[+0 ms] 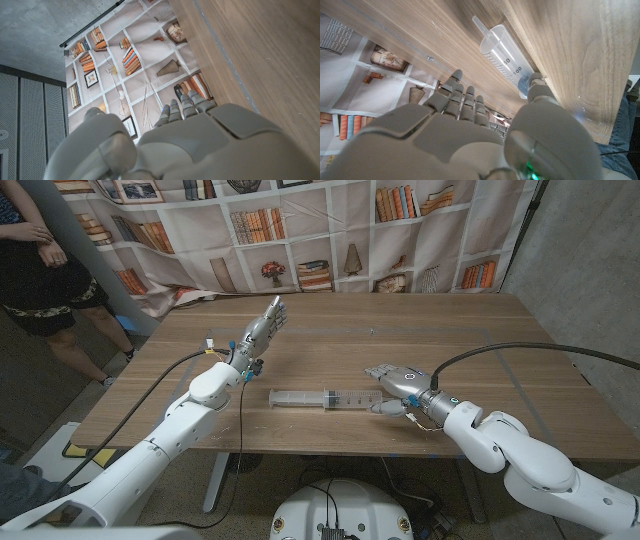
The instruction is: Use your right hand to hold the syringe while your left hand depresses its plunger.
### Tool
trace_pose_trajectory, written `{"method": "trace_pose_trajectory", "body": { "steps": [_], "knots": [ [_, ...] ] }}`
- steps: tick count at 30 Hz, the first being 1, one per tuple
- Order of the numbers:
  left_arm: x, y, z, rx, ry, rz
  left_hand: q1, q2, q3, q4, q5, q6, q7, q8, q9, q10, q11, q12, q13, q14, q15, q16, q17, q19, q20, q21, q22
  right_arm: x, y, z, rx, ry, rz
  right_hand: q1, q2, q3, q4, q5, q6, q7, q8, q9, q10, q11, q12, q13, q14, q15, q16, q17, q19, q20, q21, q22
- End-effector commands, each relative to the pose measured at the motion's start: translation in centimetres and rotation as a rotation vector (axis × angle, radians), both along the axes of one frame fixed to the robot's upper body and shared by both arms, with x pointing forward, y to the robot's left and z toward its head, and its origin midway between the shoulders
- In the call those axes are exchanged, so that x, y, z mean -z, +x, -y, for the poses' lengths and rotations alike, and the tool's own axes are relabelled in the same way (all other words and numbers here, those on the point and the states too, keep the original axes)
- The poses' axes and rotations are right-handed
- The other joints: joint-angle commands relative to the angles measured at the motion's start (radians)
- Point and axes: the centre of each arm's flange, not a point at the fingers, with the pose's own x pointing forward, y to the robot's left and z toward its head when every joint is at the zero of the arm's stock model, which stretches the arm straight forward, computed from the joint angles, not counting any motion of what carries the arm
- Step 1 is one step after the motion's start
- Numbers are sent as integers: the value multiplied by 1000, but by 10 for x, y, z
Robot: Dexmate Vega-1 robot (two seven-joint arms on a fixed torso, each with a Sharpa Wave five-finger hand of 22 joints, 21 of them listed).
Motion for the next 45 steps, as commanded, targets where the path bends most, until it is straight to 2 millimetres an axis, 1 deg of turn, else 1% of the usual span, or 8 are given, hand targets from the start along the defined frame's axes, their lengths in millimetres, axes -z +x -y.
{"method": "trace_pose_trajectory", "body": {
  "steps": [1, 4, 7, 13, 20, 23, 29, 45],
  "knots": [
    [-3, -1, 2, 0, 4, -2, -2, 7, -5, 2, -1, 5, 3, 0, 2, 9, 2, -6, 4, 3, 2, -1, 3, 3, 3, -2, 4, 6, 14, -1, 13, -26, -35, 18, -11, 3, 2, 10, 24, -2, 9, 5, 19, -3, 11, 2, 24, -3, 6, 3, 29, -20, 8, 2],
    [-6, -1, 3, 0, 15, -2, -1, 9, -5, 2, -1, 6, 3, 0, 2, 9, 1, -6, 4, 4, 1, -1, 3, 3, 3, -2, 4, 8, 18, 1, 8, -20, -49, 22, -25, 0, 8, 10, 38, -1, 13, 5, 35, -1, 17, 1, 44, -4, 9, 3, 65, -1, 17, 1],
    [-6, -1, 4, 2, 17, -5, 0, 10, -5, 2, -2, 6, 4, 0, 2, 11, 1, -6, 4, 4, 1, -1, 3, 3, 3, -2, 4, 11, 20, 1, 17, -32, -46, 24, -29, -1, 9, 10, 45, 0, 15, 5, 41, -2, 19, 1, 51, -3, 11, 3, 68, 0, 16, 1],
    [-8, 0, 4, 5, 15, -7, 2, 13, -4, 2, -3, 8, 3, 0, 2, 13, 2, -6, 4, 8, 0, 0, 3, 3, 3, -3, 4, 15, 21, -4, 17, -48, -25, 28, -38, -3, 11, 11, 52, -11, 16, 5, 48, -11, 21, 1, 51, -7, 6, 4, 46, -22, 4, 1],
    [-8, 0, 3, 5, 17, -11, 4, 16, -4, 1, -5, 9, 3, 0, 2, 14, 2, -6, 4, 8, 0, 0, 3, 3, 3, -2, 4, 15, 27, -8, 2, -35, -21, 36, -39, 0, 13, 14, 56, -13, 15, 6, 53, -13, 22, 1, 66, -23, 9, 5, 54, -39, 5, 2],
    [-5, 1, 1, 3, 8, -17, 5, 17, -4, 1, -5, 9, 3, 0, 2, 16, 1, -6, 4, 9, 0, 0, 3, 4, 3, -2, 4, 14, 30, -10, -11, -30, -31, 42, -37, 3, 17, 17, 65, -10, 17, 6, 63, -14, 25, 1, 90, -31, 15, 6, 76, -52, 12, 4],
    [-1, 2, -3, 0, -4, -22, 7, 19, -4, 1, -7, 12, 3, 0, 2, 18, 3, -6, 4, 11, 0, 0, 3, 4, 4, -2, 4, 9, 33, -11, -40, -8, -43, 65, -32, 13, 21, 22, 114, -5, 28, 5, 122, -10, 42, 0, 174, -58, 29, 10, 175, -73, 44, 9],
    [-3, 7, -3, 6, -13, -17, 11, 23, -5, 0, -11, 15, 3, 0, 2, 19, 2, -7, 4, 14, 0, 0, 3, 4, 6, -3, 4, 18, 45, -13, -48, 23, -29, 112, -24, 31, 18, 23, 190, -25, 42, 4, 215, -31, 66, -2, 270, -91, 36, 11, 258, -100, 68, 12]
  ]
}}
